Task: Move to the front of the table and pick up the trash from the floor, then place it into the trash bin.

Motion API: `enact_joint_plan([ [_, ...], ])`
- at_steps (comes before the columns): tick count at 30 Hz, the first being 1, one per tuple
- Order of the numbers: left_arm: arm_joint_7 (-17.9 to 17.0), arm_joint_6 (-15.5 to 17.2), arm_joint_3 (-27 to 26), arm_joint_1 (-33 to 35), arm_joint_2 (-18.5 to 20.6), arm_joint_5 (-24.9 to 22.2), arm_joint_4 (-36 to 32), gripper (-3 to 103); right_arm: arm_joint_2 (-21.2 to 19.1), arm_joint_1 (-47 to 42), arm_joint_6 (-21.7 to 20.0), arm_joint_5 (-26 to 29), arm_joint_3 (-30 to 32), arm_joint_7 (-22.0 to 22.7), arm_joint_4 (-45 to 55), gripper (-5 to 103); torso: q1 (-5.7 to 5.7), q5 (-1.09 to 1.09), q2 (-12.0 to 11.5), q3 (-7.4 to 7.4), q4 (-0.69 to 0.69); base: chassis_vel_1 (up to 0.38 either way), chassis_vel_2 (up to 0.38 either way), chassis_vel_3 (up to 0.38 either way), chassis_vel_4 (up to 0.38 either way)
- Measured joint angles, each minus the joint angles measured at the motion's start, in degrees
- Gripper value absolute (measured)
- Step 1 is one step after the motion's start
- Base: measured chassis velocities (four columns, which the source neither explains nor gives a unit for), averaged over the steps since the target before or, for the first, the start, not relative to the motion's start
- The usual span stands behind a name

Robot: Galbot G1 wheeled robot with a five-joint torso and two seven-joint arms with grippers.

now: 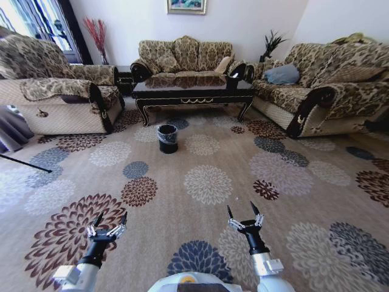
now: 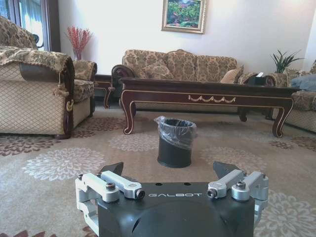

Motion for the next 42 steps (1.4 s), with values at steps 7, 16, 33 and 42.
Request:
enact_joint_plan([
  [7,0.00,0.00,0.00,0.00,0.00,0.00,0.00,100,-0.01,0.00,0.00,0.00,0.00,0.00,0.00,100,0.20,0.02,0.90,0.68,0.00,-0.066,-0.058,0.053,0.066],
  [16,0.00,0.00,0.00,0.00,0.00,0.00,0.00,100,0.00,0.00,0.00,0.00,0.00,0.00,0.00,100,0.72,0.00,2.56,1.81,0.00,-0.005,-0.006,0.006,0.005],
  [33,0.00,0.00,0.00,0.00,0.00,0.00,0.00,100,-0.01,0.00,0.00,0.00,0.00,0.00,0.00,100,2.06,0.00,6.74,4.65,0.00,0.000,0.000,0.000,0.000],
  [42,0.00,0.00,0.00,0.00,0.00,0.00,0.00,100,-0.01,0.00,0.00,0.00,0.00,0.00,0.00,100,2.70,0.01,8.76,6.01,0.00,0.000,0.000,0.000,0.000],
])
